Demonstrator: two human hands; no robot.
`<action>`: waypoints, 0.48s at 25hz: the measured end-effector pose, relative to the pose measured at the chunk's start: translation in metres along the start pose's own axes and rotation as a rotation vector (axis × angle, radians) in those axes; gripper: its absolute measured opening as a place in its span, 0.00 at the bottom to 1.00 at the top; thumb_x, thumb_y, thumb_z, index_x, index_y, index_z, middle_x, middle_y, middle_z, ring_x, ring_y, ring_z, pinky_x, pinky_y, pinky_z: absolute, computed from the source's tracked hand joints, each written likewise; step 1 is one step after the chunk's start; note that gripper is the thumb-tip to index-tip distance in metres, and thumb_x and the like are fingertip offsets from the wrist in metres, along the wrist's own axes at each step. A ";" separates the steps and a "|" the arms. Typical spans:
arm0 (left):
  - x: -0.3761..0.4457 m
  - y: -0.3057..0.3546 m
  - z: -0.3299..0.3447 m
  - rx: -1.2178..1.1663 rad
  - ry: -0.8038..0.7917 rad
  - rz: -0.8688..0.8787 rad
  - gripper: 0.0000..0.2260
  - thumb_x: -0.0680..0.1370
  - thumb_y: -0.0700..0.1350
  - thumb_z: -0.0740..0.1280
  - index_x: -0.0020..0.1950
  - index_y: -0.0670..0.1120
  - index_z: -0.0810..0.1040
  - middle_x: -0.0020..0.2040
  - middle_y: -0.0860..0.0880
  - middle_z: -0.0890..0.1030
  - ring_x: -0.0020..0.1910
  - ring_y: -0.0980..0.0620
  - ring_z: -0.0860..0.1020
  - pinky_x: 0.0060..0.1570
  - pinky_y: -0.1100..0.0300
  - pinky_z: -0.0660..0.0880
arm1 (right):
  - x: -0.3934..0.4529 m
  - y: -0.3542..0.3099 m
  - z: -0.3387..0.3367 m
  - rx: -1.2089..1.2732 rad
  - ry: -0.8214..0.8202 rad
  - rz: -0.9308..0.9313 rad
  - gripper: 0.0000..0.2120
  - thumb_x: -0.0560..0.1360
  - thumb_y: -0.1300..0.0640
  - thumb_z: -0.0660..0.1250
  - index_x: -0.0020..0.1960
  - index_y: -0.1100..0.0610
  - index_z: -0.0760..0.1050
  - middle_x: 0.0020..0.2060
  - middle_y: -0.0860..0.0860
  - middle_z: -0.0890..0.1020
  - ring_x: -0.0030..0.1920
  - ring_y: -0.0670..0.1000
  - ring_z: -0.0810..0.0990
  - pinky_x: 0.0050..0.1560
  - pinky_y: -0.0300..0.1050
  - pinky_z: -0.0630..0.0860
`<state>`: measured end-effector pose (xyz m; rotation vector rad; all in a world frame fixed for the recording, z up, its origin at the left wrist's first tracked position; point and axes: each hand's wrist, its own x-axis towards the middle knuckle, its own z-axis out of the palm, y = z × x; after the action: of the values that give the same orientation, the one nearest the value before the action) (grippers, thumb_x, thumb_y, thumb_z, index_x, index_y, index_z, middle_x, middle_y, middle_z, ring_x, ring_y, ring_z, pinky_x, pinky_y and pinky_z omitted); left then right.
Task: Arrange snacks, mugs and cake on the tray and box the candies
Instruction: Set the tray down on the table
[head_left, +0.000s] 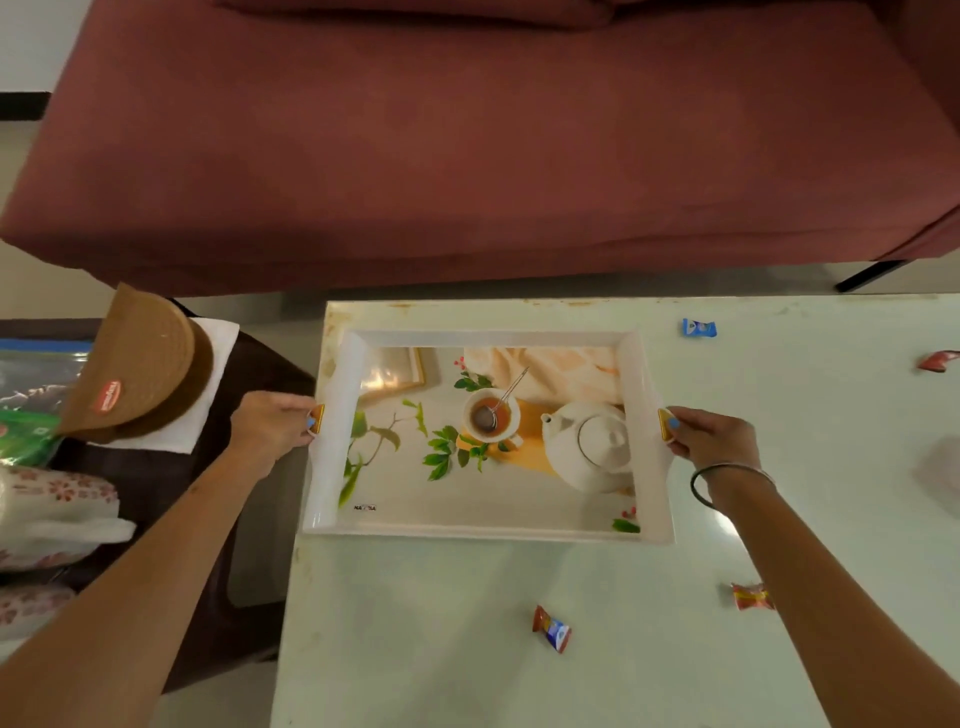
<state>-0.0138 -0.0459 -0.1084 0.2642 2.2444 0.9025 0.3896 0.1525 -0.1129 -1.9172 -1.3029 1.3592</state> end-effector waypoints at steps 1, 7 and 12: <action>-0.010 -0.007 0.001 -0.011 -0.001 -0.006 0.11 0.70 0.37 0.72 0.53 0.38 0.80 0.51 0.39 0.82 0.47 0.44 0.81 0.52 0.47 0.79 | 0.001 0.002 -0.005 -0.020 -0.028 -0.008 0.11 0.71 0.64 0.70 0.53 0.62 0.81 0.44 0.57 0.82 0.41 0.55 0.80 0.51 0.45 0.81; -0.046 -0.043 0.014 0.011 0.082 -0.044 0.13 0.70 0.37 0.72 0.54 0.40 0.80 0.54 0.40 0.81 0.50 0.43 0.81 0.53 0.44 0.78 | 0.002 0.036 -0.012 -0.103 -0.113 0.002 0.10 0.72 0.67 0.69 0.53 0.63 0.81 0.45 0.57 0.82 0.42 0.56 0.81 0.55 0.49 0.78; -0.055 -0.058 0.018 0.019 0.127 -0.050 0.15 0.69 0.35 0.72 0.55 0.41 0.80 0.55 0.40 0.81 0.53 0.43 0.80 0.55 0.43 0.77 | 0.003 0.055 -0.010 -0.136 -0.112 0.022 0.10 0.71 0.67 0.69 0.51 0.60 0.82 0.43 0.54 0.83 0.38 0.52 0.82 0.54 0.49 0.78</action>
<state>0.0430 -0.1022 -0.1279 0.1620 2.3663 0.8942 0.4229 0.1322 -0.1533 -1.9740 -1.4663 1.4406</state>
